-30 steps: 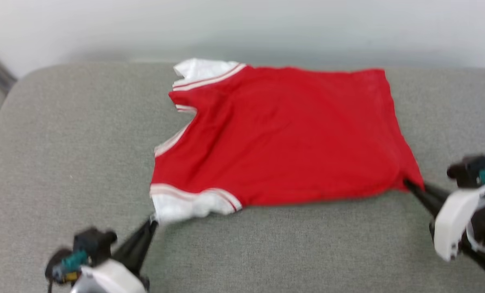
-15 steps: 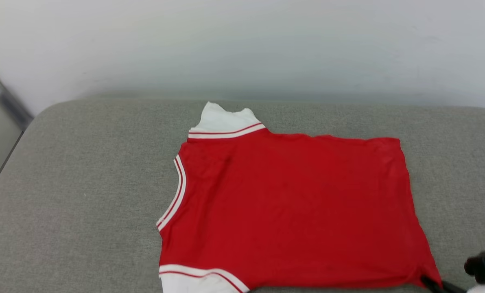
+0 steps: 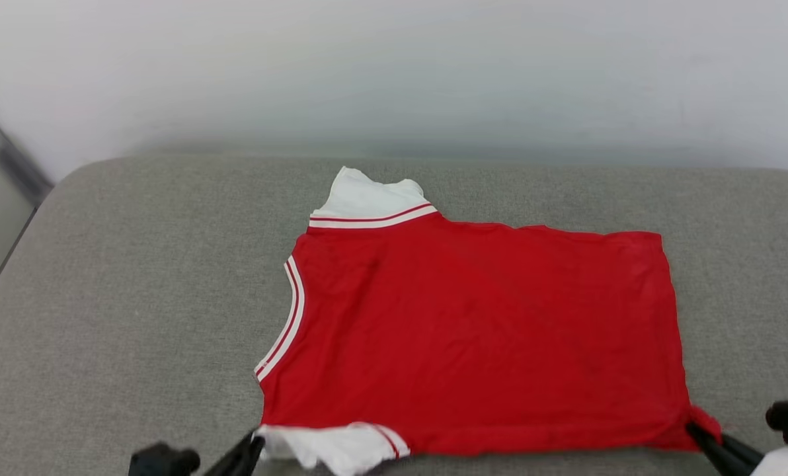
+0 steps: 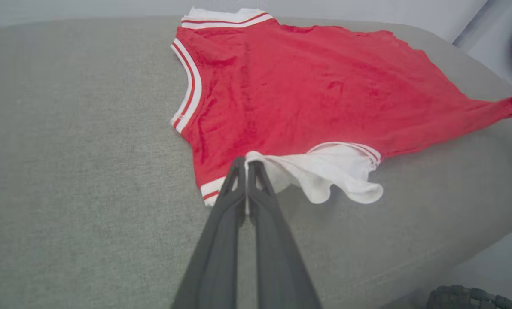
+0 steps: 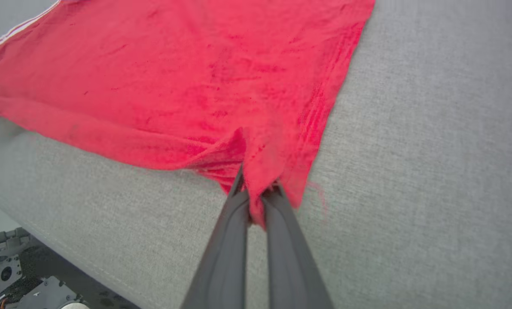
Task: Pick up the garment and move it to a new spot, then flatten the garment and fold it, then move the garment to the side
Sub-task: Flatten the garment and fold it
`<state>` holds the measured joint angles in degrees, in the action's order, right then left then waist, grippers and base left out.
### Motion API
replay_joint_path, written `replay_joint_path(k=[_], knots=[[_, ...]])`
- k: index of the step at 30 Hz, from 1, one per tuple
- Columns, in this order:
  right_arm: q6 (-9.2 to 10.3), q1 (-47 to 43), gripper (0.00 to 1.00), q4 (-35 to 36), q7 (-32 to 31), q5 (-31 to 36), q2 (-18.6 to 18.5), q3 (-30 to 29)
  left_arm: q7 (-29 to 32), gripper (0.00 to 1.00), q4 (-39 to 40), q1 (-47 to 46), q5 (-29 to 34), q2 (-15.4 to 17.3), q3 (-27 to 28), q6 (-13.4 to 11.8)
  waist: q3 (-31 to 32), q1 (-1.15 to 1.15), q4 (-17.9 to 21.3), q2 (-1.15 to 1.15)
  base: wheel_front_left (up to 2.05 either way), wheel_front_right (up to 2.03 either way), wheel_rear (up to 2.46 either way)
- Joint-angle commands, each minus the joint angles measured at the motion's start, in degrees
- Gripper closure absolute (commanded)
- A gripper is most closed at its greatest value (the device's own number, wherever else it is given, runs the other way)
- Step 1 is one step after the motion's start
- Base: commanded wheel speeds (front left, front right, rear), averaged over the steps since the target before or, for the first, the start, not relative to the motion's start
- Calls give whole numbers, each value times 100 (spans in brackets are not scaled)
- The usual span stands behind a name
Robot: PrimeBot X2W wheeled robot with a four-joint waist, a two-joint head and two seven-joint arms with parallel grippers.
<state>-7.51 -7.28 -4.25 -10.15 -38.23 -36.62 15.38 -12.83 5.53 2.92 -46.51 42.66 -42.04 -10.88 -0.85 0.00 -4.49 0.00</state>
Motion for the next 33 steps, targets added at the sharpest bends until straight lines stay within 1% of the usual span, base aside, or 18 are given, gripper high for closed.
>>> replay_joint_path(k=[1,5,7,15,22,25,27,28,29,33], knots=[[3,146,100,66,-46,29,85,-72,42,100,-29,-229,95,12,21,68,-74,0,5,0,0,0,0],[3,462,100,181,-187,141,185,-237,221,100,-223,-1008,281,-50,67,312,-315,0,34,0,0,0,0],[3,644,100,189,-260,182,189,-268,270,100,-392,-1357,357,-141,64,451,-437,0,44,0,0,0,0],[4,1500,100,79,-513,255,84,-129,348,100,-1275,-2618,530,-443,84,989,-1019,0,154,0,0,0,0],[4,2187,100,-328,-635,279,119,164,296,100,-2304,-3331,602,-755,27,1348,-1504,0,214,0,0,0,0],[4,2428,100,-556,-616,290,158,300,217,100,-2745,-3544,592,-884,15,1449,-1697,0,224,0,0,0,0],[4,2493,100,-630,-609,301,165,349,171,100,-2883,-3619,594,-931,26,1479,-1755,0,224,0,0,0,0],[4,2553,100,-705,-592,308,177,396,137,100,-3050,-3686,592,-987,26,1505,-1806,0,221,0,0,0,0],[3,2721,100,-956,-580,256,222,650,82,100,-3621,-3882,577,-1195,-85,1637,-1951,0,213,0,0,0,0],[3,2815,100,-1124,-585,195,237,942,82,100,-4211,-4055,538,-1398,-273,1747,-1992,0,230,0,0,0,0]])
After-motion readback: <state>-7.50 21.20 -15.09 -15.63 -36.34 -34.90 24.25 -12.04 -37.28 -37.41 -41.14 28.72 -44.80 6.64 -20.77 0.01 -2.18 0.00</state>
